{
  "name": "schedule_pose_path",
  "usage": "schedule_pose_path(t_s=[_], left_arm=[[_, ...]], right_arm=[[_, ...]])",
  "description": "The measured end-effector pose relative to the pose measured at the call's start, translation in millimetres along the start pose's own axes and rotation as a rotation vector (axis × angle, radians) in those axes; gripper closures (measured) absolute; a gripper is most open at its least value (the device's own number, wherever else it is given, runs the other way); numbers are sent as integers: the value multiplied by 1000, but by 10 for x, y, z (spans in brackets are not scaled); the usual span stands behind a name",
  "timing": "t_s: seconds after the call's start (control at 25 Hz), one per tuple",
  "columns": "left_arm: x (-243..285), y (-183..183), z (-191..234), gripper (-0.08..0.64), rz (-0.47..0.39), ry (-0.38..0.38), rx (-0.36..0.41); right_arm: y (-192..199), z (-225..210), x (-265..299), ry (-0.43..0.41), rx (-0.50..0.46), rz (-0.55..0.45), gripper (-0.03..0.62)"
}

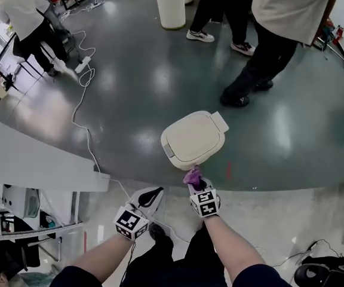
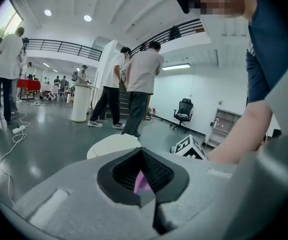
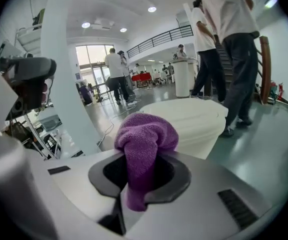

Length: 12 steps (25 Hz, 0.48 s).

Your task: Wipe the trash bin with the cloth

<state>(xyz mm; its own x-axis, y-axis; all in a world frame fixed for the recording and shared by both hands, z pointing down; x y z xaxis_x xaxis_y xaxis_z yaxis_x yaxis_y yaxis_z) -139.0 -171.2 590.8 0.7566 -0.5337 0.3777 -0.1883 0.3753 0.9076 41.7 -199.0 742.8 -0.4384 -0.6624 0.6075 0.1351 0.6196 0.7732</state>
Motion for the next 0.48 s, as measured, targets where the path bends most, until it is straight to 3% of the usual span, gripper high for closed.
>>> schedule_pose_path(t_s=[0.32, 0.48], left_arm=[[-460, -425, -619, 572, -4, 137, 94], [-600, -684, -810, 572, -65, 158, 95]], right_arm=[[-518, 423, -900, -43, -50, -29, 515], [-871, 586, -1265, -70, -118, -70, 515]])
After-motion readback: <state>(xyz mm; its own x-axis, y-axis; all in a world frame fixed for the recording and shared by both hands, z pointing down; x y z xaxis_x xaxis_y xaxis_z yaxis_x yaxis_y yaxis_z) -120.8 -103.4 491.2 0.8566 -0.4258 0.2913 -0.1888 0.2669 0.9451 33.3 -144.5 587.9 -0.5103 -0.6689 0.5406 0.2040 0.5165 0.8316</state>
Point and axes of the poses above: the fingertips, and each gripper's own axes: x forward along the fingers, z to its left, y out of its underside, the point moved 7 cm from there along -x, backward along the fingers
